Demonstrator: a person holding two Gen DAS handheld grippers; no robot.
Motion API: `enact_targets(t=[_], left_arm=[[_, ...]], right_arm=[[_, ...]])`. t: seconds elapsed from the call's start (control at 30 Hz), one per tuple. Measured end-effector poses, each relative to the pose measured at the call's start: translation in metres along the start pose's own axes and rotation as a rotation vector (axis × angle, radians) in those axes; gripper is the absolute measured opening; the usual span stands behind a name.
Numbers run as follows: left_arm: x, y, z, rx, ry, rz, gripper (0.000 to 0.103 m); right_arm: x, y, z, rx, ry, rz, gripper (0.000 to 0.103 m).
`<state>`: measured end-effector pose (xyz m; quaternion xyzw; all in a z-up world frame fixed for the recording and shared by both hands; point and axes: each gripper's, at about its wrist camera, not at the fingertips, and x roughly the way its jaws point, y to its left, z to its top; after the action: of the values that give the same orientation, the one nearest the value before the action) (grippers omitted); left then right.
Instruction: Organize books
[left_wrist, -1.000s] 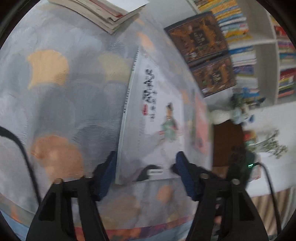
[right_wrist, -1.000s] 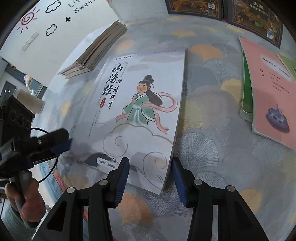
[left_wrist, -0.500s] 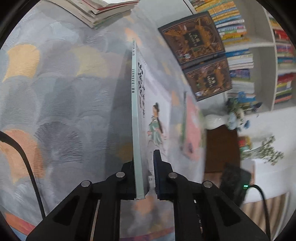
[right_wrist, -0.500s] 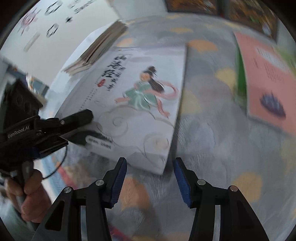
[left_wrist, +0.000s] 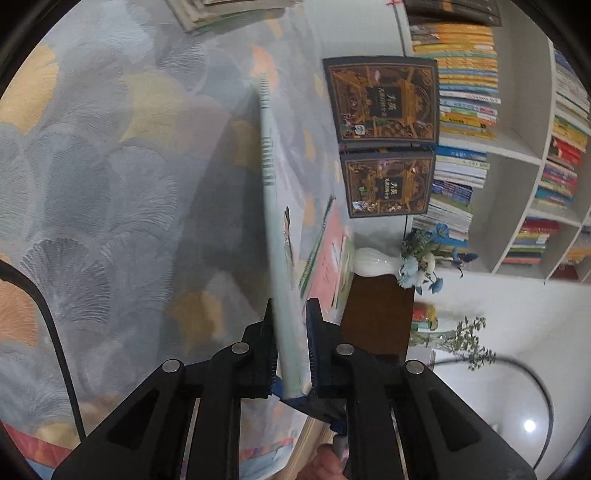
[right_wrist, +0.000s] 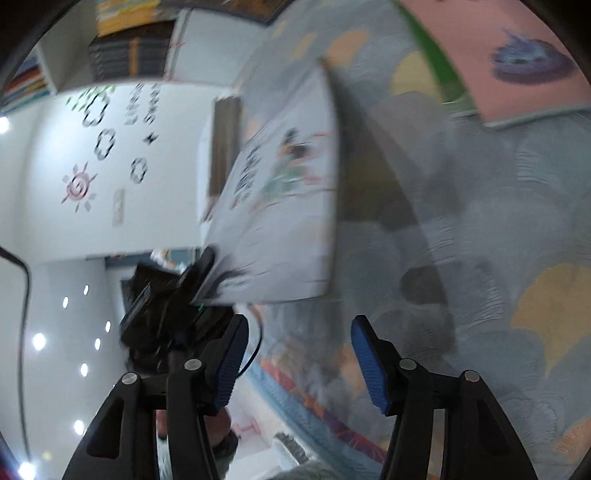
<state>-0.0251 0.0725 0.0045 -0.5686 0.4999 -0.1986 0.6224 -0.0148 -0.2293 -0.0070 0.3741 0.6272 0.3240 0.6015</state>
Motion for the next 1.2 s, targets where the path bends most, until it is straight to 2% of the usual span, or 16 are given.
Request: enact_targets(t=[0.07, 0.13, 0.2, 0.3, 0.33, 0.37, 0.43, 0.47, 0.57, 0.63, 0.67, 0.77, 0.87, 0.97, 1.07, 1.2], left_arm=[[0.0, 0.006, 0.002, -0.043, 0.006, -0.029, 0.01], [0.0, 0.009, 0.004, -0.073, 0.011, -0.05, 0.01], [0.0, 0.008, 0.005, -0.083, 0.016, -0.059, 0.01], [0.001, 0.002, 0.007, -0.084, 0.033, -0.075, 0.01], [0.002, 0.001, 0.009, -0.089, 0.042, -0.083, 0.01], [0.003, 0.0, 0.01, -0.093, 0.053, -0.089, 0.01], [0.004, -0.003, 0.013, -0.083, 0.071, -0.069, 0.01], [0.004, -0.004, 0.014, -0.071, 0.073, -0.049, 0.01], [0.001, -0.01, 0.02, 0.0, 0.085, 0.047, 0.01], [-0.001, -0.02, 0.023, 0.093, 0.083, 0.144, 0.01], [0.0, -0.028, 0.023, 0.17, 0.084, 0.218, 0.01], [0.005, -0.051, 0.018, 0.362, 0.095, 0.346, 0.01], [0.007, -0.073, 0.01, 0.529, 0.109, 0.397, 0.01], [0.002, -0.089, 0.007, 0.625, 0.134, 0.361, 0.011], [-0.011, -0.095, 0.015, 0.646, 0.143, 0.3, 0.012], [-0.044, -0.105, 0.037, 0.654, 0.097, 0.234, 0.012]], right_arm=[[0.0, 0.001, 0.001, -0.008, -0.014, 0.004, 0.07], [0.002, -0.004, 0.005, 0.035, -0.079, 0.033, 0.083], [0.001, -0.013, 0.014, 0.087, -0.11, 0.076, 0.084], [0.01, -0.024, 0.024, 0.134, -0.106, 0.111, 0.082], [0.015, -0.025, 0.026, 0.143, -0.106, 0.131, 0.071], [0.021, -0.024, 0.028, 0.147, -0.108, 0.138, 0.054], [0.031, -0.018, 0.033, 0.15, -0.115, 0.156, 0.039], [0.031, -0.015, 0.033, 0.142, -0.119, 0.15, 0.037], [0.026, 0.006, 0.03, 0.039, -0.159, 0.056, 0.026], [0.025, 0.03, 0.023, -0.073, -0.186, -0.084, 0.026], [0.025, 0.043, 0.018, -0.132, -0.202, -0.158, 0.026], [0.027, 0.07, 0.002, -0.259, -0.232, -0.315, 0.025], [0.028, 0.094, -0.019, -0.377, -0.276, -0.463, 0.025], [0.027, 0.114, -0.031, -0.43, -0.321, -0.527, 0.025], [0.02, 0.131, -0.036, -0.421, -0.368, -0.507, 0.025], [0.036, 0.171, -0.025, -0.444, -0.408, -0.469, 0.025]])
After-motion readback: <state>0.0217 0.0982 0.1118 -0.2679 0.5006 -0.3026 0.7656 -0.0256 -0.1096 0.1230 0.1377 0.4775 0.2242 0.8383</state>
